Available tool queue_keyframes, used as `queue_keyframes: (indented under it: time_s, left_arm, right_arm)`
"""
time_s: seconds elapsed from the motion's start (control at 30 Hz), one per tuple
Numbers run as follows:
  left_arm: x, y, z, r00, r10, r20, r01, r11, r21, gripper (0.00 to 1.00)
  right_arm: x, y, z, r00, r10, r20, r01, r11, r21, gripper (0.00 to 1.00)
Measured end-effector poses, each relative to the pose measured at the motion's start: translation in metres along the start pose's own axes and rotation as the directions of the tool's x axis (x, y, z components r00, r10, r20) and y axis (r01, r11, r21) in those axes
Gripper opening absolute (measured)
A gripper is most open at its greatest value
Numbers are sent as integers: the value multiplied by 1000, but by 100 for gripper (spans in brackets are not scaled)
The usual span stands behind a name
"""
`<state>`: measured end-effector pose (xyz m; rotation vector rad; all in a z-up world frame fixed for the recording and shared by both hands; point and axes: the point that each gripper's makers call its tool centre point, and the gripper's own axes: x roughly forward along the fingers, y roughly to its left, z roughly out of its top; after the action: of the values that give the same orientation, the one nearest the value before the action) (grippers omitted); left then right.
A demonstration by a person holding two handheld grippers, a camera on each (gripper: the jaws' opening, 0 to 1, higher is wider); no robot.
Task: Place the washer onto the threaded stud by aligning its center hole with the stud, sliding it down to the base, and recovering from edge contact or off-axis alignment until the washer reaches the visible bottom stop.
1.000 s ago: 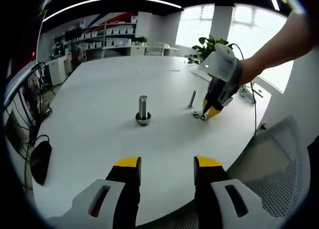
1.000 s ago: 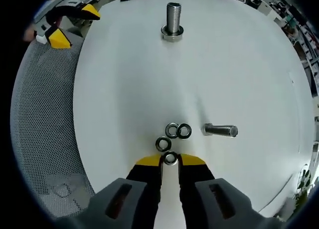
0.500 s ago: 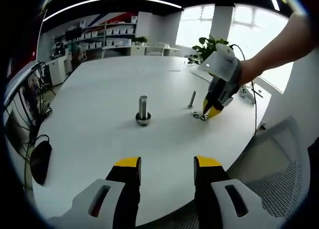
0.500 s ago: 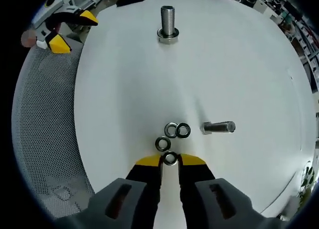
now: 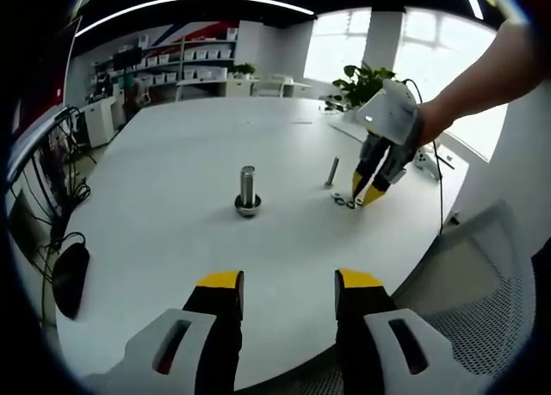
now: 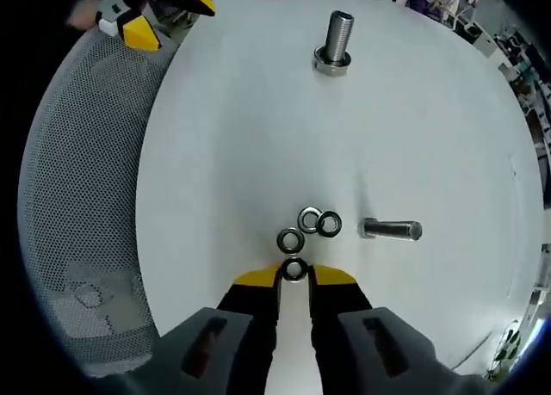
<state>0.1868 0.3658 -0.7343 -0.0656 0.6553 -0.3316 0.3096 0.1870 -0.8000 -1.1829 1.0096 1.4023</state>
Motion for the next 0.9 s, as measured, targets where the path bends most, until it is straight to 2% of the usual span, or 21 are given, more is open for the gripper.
queue_keyframes:
  time_s: [0.2,0.37,0.5,0.63,0.9]
  left_arm:
    - [0,0,0,1000,-2,1,2,1000,-2,40]
    - [0,0,0,1000,-3,3,3,1000,-3,40]
    - [0,-1,1,1000,-2,5,2,1000,-2,40]
    - [0,-1,1,1000,-3,7,3,1000,-1,40]
    - [0,-1,2,1000,-5,10,5,1000,-1,40]
  right_arm:
    - [0,0,1,1000,-5,-5,6,998,62,14]
    - [-1,0,0,1000,-11,4,11,997,79,13]
    - [-2,-1,-6,1000,-12,-12,13,995,96,13]
    - [-4,5,-16,1000,16,-22,-13,992,127,13]
    - [-20,-1,-18,1000,2,7,-3,988,156,13]
